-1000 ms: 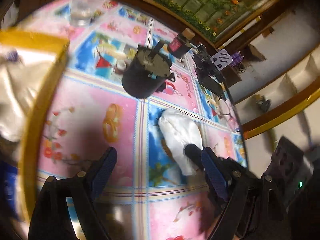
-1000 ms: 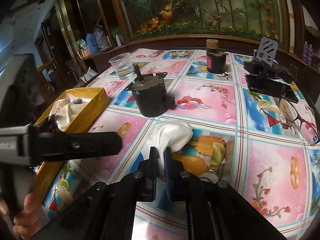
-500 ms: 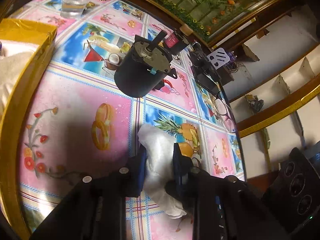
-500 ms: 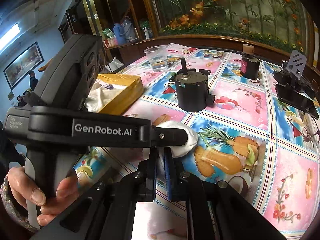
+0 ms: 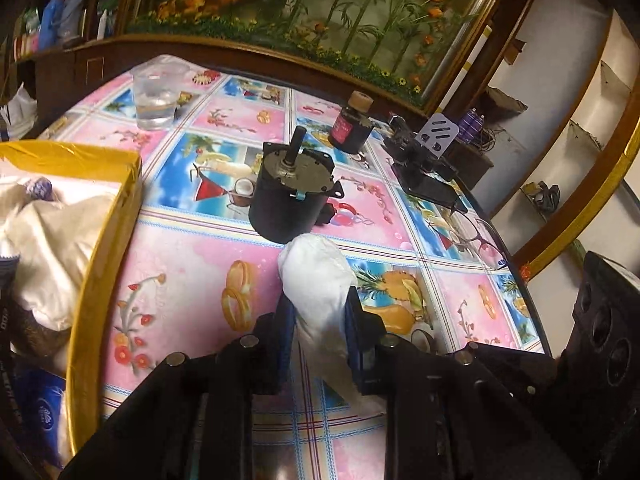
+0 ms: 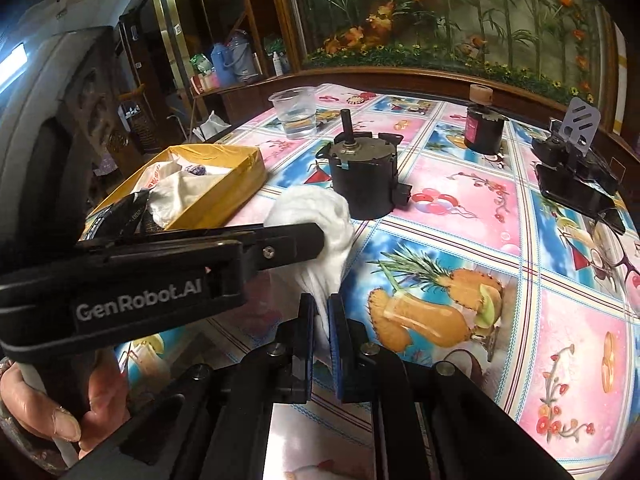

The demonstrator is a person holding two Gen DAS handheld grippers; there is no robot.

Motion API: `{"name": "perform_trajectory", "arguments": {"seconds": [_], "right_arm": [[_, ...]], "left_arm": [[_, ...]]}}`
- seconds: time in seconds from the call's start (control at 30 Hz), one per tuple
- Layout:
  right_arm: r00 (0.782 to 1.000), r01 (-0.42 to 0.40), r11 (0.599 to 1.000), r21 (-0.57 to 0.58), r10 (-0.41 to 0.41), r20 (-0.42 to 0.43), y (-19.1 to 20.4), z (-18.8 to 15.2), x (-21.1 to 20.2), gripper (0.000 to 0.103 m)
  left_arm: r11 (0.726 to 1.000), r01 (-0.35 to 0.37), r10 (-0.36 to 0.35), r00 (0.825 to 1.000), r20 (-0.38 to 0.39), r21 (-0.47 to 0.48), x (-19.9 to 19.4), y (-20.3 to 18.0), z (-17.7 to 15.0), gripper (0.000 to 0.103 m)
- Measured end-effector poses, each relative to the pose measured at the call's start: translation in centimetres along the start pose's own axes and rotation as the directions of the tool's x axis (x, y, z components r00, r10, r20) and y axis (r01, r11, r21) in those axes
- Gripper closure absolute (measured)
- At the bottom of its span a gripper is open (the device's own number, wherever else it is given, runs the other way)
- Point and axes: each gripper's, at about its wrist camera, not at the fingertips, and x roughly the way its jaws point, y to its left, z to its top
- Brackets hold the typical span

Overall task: Organize soft objects
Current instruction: 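Carry the white cloth into the tray with both tools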

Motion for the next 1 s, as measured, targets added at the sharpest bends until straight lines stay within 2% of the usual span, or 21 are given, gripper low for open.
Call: {"name": "perform_trajectory", "arguments": {"seconds": [0.17, 0.47, 1.0], "right_arm": [[1.0, 0.027, 1.0, 0.011, -0.027, 0.013, -0.2, 0.0, 0.0, 0.095], [0.992, 0.072, 0.997, 0.041, -0.076, 0.1, -0.6, 0.4, -1.4, 0.095], [0.984, 0.055, 0.998, 0.039, -0.061, 0.166, 0.1, 0.8, -2.3, 0.095]], "left_arm": [[0.999, -0.021, 0.02, 0.999, 0.039, 0.032, -0.8, -0.6, -0.2, 0.081], [0.996, -0.046, 0.037, 0.994, 0.104, 0.083, -2.2, -1.5, -0.8, 0.081], [0.985, -0.123, 0.097, 0.975, 0.199, 0.121, -4.0, -2.4, -1.4, 0.081]]}}
